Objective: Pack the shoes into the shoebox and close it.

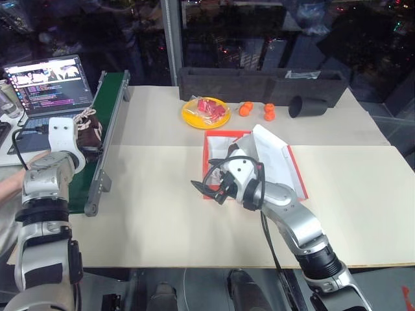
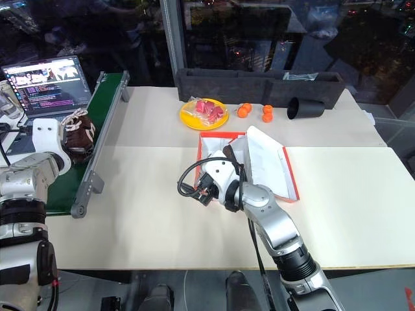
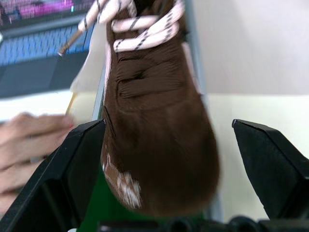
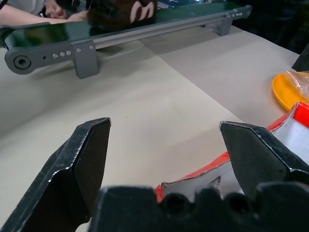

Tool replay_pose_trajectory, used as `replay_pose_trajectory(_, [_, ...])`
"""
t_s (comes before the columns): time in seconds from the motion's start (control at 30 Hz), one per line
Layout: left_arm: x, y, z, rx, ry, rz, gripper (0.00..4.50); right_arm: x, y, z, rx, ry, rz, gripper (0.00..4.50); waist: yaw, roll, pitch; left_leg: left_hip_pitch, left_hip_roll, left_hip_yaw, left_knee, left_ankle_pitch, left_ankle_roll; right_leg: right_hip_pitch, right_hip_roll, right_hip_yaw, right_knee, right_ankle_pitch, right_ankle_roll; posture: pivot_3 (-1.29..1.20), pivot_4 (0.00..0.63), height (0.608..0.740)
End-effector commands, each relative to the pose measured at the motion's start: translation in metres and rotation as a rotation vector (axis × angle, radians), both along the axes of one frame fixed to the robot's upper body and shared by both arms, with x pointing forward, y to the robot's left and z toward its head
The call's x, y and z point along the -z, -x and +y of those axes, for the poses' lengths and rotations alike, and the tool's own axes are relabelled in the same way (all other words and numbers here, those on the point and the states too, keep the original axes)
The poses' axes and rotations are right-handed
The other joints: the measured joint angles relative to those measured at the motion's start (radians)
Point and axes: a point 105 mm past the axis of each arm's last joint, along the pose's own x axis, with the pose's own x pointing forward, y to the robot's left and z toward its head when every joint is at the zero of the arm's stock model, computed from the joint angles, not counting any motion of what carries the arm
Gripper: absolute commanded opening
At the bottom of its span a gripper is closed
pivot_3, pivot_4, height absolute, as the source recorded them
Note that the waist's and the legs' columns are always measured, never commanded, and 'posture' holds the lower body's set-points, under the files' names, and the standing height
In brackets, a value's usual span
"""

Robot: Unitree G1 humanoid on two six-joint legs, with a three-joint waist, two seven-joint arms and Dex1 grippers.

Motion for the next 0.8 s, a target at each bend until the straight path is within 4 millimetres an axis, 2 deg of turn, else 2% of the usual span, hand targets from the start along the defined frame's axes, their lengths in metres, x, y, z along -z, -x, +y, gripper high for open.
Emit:
replay_pose_trajectory(0.03, [0.012, 0.0, -0.002, -0.012, 0.011, 0.037, 4.24, -0.018, 0.003, -0.004, 0.018, -0.039, -0.053, 4.42, 0.0, 0.0, 0.0, 0.0, 0.0, 0.0, 0.0, 0.0, 0.0, 0.0, 0.0, 0.0, 0.0, 0.0, 0.0, 0.0, 0.15, 0.671])
replay_pose_trajectory(0.1, [0.013, -0.001, -0.008, 0.011, 0.018, 0.03, 3.8, -0.019, 0.003, -0.005, 0.022, -0.04, -0.054, 4.5, 0.004, 0.0, 0.0, 0.0, 0.0, 0.0, 0.0, 0.0, 0.0, 0.0, 0.0, 0.0, 0.001, 0.0, 0.0, 0.0, 0.15, 0.671])
replay_pose_trajectory(0.27, [0.015, -0.002, -0.01, 0.007, 0.034, 0.033, 2.29, -0.021, 0.001, -0.008, 0.035, -0.041, -0.06, 4.5, 0.002, 0.0, 0.0, 0.002, 0.0, 0.0, 0.0, 0.002, -0.003, 0.001, 0.0, 0.0, 0.003, 0.0, 0.0, 0.0, 0.15, 0.671])
replay_pose_trajectory(0.4, [0.016, -0.002, -0.011, 0.002, 0.043, 0.039, 1.48, -0.023, -0.001, -0.009, 0.042, -0.044, -0.063, 4.5, 0.001, 0.0, 0.0, 0.004, 0.0, 0.0, 0.0, 0.003, -0.003, 0.002, 0.0, 0.0, 0.004, 0.0, 0.0, 0.0, 0.15, 0.671])
replay_pose_trajectory(0.5, [0.014, -0.004, -0.013, -0.002, 0.057, 0.022, 1.48, -0.023, -0.003, -0.011, 0.052, -0.045, -0.062, 4.5, 0.002, 0.0, 0.0, 0.004, 0.0, 0.0, 0.0, 0.003, -0.003, 0.002, 0.0, 0.0, 0.005, 0.001, 0.0, 0.0, 0.15, 0.671])
replay_pose_trajectory(0.7, [-0.009, -0.011, -0.026, 0.0, 0.1, -0.14, 1.48, -0.023, -0.007, -0.014, 0.076, -0.047, -0.058, 4.5, 0.012, 0.0, 0.0, 0.003, 0.0, 0.0, 0.0, 0.003, -0.004, 0.002, 0.0, 0.0, 0.005, 0.001, 0.0, 0.0, 0.15, 0.671])
replay_pose_trajectory(0.8, [-0.033, -0.015, -0.037, 0.029, 0.054, -0.283, 1.48, -0.023, -0.009, -0.016, 0.09, -0.047, -0.056, 4.5, 0.023, 0.0, 0.0, 0.003, 0.0, 0.0, 0.0, 0.003, -0.004, 0.002, 0.0, 0.0, 0.004, 0.001, 0.0, 0.0, 0.15, 0.671])
